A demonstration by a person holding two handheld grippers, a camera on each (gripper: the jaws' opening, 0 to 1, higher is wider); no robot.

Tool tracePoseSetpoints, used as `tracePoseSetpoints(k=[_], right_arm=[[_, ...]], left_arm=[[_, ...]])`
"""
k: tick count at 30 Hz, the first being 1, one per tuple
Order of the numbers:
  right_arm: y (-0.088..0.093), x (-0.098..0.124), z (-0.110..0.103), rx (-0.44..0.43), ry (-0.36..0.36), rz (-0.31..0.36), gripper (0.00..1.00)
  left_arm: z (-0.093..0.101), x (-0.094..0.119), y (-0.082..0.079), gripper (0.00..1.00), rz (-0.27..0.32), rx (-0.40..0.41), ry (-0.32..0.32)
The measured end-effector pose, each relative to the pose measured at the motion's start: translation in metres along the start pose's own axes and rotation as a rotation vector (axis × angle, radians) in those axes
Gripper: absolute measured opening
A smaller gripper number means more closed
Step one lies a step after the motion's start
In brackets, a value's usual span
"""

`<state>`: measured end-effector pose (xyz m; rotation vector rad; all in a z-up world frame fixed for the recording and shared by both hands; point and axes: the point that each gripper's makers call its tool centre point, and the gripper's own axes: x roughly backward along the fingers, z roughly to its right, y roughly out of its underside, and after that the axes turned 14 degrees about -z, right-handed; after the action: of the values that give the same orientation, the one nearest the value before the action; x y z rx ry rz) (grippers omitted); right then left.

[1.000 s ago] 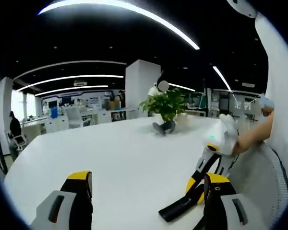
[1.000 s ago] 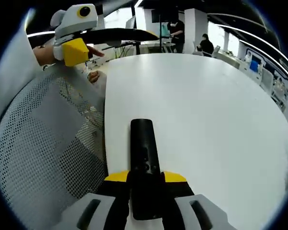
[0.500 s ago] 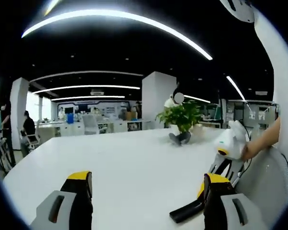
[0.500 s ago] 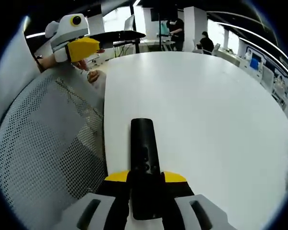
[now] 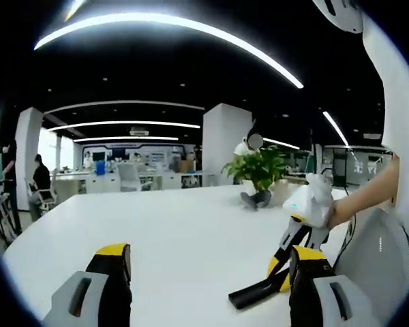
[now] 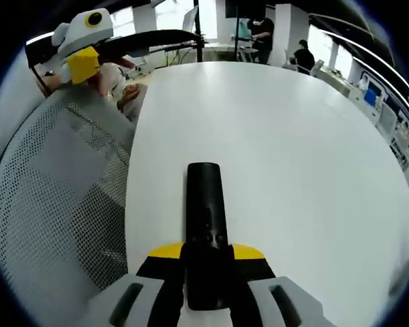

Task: Press the specified remote control buttons in sequence, fully releasing each button before pressing the next.

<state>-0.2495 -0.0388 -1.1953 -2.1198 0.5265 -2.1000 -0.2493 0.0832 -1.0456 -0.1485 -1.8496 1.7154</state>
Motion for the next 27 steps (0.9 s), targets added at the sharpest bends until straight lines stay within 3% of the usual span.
tracePoseSetpoints(k=[4,12,27], right_arm=[[-0.002,-0.001,0.016,0.003,0.016,-0.019,0.21],[-0.006,-0.003,0.037,0.039,0.043,-0.059,0.21],[-0.013,-0.004,0.074,0.058,0.023,-0.090,0.21]], left_arm=[[0.002,-0.003,0.006,1.00,-0.040,-0.005,0.006],[-0.001,-0.002,0.007,1.00,-0.045,0.000,-0.007],[-0.001,-0.003,0.011,1.00,-0.062,0.004,-0.004]])
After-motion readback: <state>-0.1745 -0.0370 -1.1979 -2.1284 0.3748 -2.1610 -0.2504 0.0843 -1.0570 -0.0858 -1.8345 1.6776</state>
